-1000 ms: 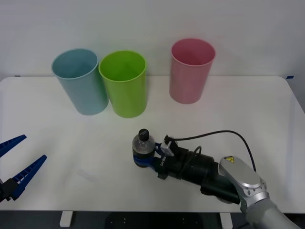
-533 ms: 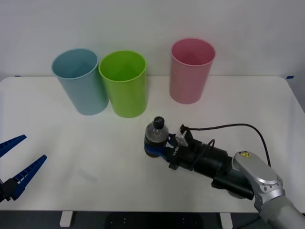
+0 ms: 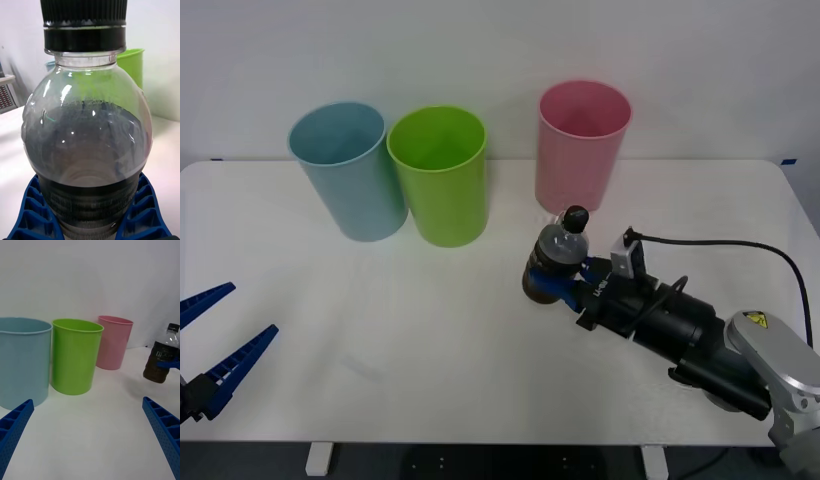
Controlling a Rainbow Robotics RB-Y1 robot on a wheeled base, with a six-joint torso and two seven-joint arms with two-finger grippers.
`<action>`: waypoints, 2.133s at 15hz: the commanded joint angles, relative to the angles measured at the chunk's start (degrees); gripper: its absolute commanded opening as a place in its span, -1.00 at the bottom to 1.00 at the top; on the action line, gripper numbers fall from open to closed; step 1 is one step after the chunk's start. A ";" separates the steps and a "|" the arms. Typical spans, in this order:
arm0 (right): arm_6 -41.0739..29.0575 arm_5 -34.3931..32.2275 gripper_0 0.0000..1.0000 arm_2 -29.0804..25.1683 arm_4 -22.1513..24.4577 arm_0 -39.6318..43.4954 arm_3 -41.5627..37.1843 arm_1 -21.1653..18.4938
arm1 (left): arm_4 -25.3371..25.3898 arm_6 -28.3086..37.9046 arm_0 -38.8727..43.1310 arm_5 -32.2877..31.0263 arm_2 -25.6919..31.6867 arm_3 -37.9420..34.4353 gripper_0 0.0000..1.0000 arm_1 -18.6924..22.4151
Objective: Grasp the object on the table and drop it into the matching bin: aluminum can to the light blue bin, PET bottle to the pink bin.
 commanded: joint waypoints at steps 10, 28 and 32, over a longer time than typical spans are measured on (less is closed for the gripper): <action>-23.80 0.72 -1.00 -9.68 1.60 1.63 -14.15 -3.48 | 0.00 0.00 0.00 0.00 0.00 0.00 1.00 0.00; -31.98 8.19 -1.00 -7.05 4.33 -22.98 -0.88 -14.73 | 0.00 0.00 0.00 0.00 0.00 0.00 1.00 0.00; -31.27 8.28 -1.00 -4.23 5.12 -29.92 7.47 -13.86 | 0.00 0.00 0.00 0.00 0.00 0.00 1.00 0.00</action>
